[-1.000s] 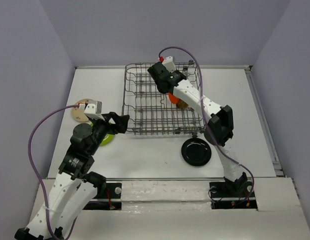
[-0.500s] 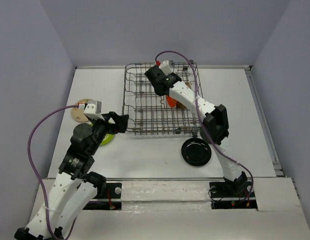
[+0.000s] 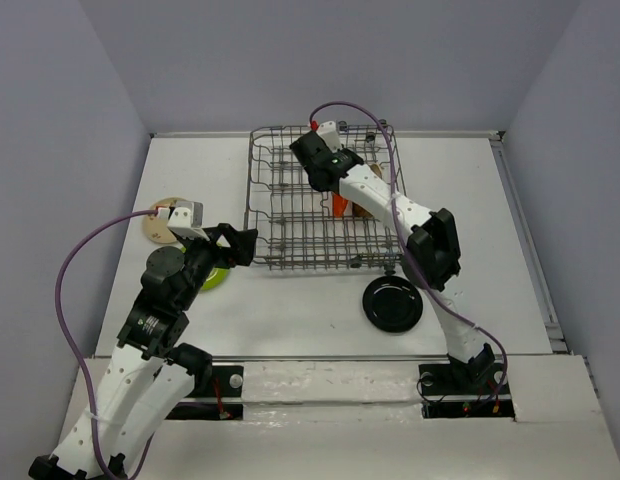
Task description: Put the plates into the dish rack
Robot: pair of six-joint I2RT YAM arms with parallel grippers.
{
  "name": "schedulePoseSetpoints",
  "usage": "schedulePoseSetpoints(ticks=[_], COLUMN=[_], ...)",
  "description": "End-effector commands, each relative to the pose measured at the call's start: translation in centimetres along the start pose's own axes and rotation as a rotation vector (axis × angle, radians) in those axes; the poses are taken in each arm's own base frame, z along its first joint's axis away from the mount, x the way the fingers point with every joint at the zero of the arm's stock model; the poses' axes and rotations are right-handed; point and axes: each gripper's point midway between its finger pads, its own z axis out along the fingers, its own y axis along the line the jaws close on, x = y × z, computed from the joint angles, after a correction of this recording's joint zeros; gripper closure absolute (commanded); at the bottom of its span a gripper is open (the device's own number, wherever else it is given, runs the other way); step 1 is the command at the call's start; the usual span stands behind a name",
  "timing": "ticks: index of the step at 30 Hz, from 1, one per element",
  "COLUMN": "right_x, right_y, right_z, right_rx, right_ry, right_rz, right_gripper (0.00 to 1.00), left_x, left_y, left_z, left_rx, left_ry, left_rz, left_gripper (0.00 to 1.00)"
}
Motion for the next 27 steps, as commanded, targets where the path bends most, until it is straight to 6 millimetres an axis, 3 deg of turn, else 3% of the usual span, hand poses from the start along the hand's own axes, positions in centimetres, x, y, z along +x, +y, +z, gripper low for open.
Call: schedulePoseSetpoints(ticks=[1, 3, 8, 10, 11, 12, 13, 14, 16, 17, 18, 19, 20, 21, 22, 23, 24, 25, 27], right_x=[-3.8, -4.0, -4.8, -6.2, -5.6, -6.2, -7.2, -7.3, -5.5, -6.4, -5.7, -2.6, -2.8, -1.7, 2.3, 3.4, 5.1, 8.6, 11.6], right_y=[-0.9, -1.2, -1.9, -2.9, -2.5, -2.3, -3.3, -3.1, -2.8, -4.4, -4.9, -4.2, -6.3, -6.7, -6.5, -8.3, -8.8, -8.7, -10.5], right_z=[-3.0, -3.2, -4.8, -6.6, -6.9, -7.6, -9.3, -10.2, -10.7, -13.5, -14.3, -13.5, -16.4, -16.8, -15.7, -17.1, -17.3, -16.5, -17.4], right_rx=[-0.057, -0.055, -0.103, -0.143, -0.185, -0.225, -0.266, -0.322, -0.382, -0.453, -0.483, -0.504, -0.570, -0.586, -0.573, -0.585, -0.583, -0.567, -0.562], right_ry=[-0.098, -0.102, -0.118, -0.150, -0.137, -0.160, -0.190, -0.195, -0.190, -0.237, -0.249, -0.223, -0.278, -0.285, -0.218, -0.221, -0.195, -0.130, -0.093], right_rz=[0.117, 0.121, 0.165, 0.219, 0.210, 0.239, 0.278, 0.290, 0.303, 0.359, 0.382, 0.393, 0.443, 0.460, 0.442, 0.462, 0.464, 0.459, 0.476], right_gripper=[0.71, 0.70, 0.56, 0.51, 0.48, 0.48, 0.47, 0.47, 0.47, 0.47, 0.48, 0.49, 0.51, 0.53, 0.54, 0.59, 0.61, 0.65, 0.66], left_x=[-2.5, -2.5, -2.4, -2.4, -2.3, -2.3, -2.3, -2.2, -2.2, -2.2, -2.2, -1.9, -1.9, -1.7, -1.7, -1.7, -1.7, -1.8, -1.7], left_y=[-0.9, -0.9, -0.8, -0.8, -0.8, -0.8, -0.8, -0.8, -0.8, -0.9, -0.9, -1.5, -1.6, -1.8, -1.9, -1.9, -2.0, -2.0, -2.2], left_z=[-0.3, -0.3, -0.2, -0.1, -0.1, -0.1, -0.1, 0.0, 0.0, 0.0, 0.0, 0.1, 0.1, 0.1, 0.2, 0.2, 0.2, 0.2, 0.2], left_rx=[0.023, 0.022, 0.019, 0.018, 0.018, 0.019, 0.017, 0.016, 0.022, 0.023, 0.024, 0.060, 0.068, 0.080, 0.084, 0.085, 0.090, 0.092, 0.102], left_ry=[-0.067, -0.068, -0.064, -0.063, -0.061, -0.059, -0.060, -0.057, -0.055, -0.058, -0.060, -0.044, -0.043, -0.035, -0.032, -0.031, -0.032, -0.035, -0.033], left_rz=[-0.004, -0.006, -0.004, -0.004, -0.005, -0.005, -0.005, -0.007, -0.007, -0.008, -0.008, -0.007, -0.007, -0.006, -0.005, -0.005, -0.005, -0.005, -0.001], left_gripper=[0.01, 0.01, 0.01, 0.01, 0.01, 0.01, 0.01, 0.01, 0.01, 0.01, 0.01, 0.01, 0.01, 0.01, 0.01, 0.01, 0.01, 0.01, 0.01])
